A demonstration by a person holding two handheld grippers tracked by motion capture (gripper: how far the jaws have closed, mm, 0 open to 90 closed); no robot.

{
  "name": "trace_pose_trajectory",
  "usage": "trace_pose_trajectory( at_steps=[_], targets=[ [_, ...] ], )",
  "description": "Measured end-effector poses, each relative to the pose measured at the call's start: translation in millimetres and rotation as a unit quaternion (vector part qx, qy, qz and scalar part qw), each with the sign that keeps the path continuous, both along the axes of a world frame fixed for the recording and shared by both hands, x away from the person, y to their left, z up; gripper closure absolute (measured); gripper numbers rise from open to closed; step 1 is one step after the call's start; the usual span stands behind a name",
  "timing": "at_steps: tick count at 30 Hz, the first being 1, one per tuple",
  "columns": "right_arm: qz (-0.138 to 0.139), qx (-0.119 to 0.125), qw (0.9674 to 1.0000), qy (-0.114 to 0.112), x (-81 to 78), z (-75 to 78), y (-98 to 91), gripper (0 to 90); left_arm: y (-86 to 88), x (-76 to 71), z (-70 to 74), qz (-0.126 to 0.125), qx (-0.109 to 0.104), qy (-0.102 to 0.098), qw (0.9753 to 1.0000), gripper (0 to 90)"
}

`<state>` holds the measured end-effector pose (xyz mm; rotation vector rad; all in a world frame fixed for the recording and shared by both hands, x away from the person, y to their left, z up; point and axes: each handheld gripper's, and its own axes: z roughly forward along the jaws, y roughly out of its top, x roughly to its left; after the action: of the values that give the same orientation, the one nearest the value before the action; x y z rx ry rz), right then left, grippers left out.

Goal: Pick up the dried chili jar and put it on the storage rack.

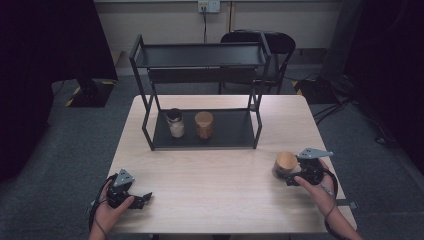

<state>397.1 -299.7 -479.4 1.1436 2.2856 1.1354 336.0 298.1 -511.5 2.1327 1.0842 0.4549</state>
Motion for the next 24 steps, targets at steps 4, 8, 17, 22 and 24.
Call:
trace_pose_trajectory(
  at_steps=[4, 8, 17, 22, 24],
  targets=[
    [-0.002, 0.005, 1.0000, 0.003, 0.8, -2.9, 0.5, 1.6, 0.0, 0.0, 0.0, 0.000, 0.000, 0.000, 1.0000, 0.2],
    [-0.004, 0.008, 1.0000, 0.004, 2.2, -5.1, 1.1, 1.5, 0.0, 0.0, 0.0, 0.000, 0.000, 0.000, 1.0000, 0.2],
    [-0.006, 0.011, 0.9999, 0.002, 4.9, -7.6, 3.6, 2.4, 0.0, 0.0, 0.0, 0.000, 0.000, 0.000, 1.0000, 0.2],
    [-0.009, 0.018, 0.9998, -0.001, 5.9, -8.6, 3.4, 3.7, 0.0, 0.0, 0.0, 0.000, 0.000, 0.000, 1.0000, 0.2],
    [-0.010, 0.022, 0.9997, -0.001, 6.3, -9.4, 3.4, 4.6, 0.1, 0.0, 0.0, 0.000, 0.000, 0.000, 1.0000, 0.2]
  ],
)
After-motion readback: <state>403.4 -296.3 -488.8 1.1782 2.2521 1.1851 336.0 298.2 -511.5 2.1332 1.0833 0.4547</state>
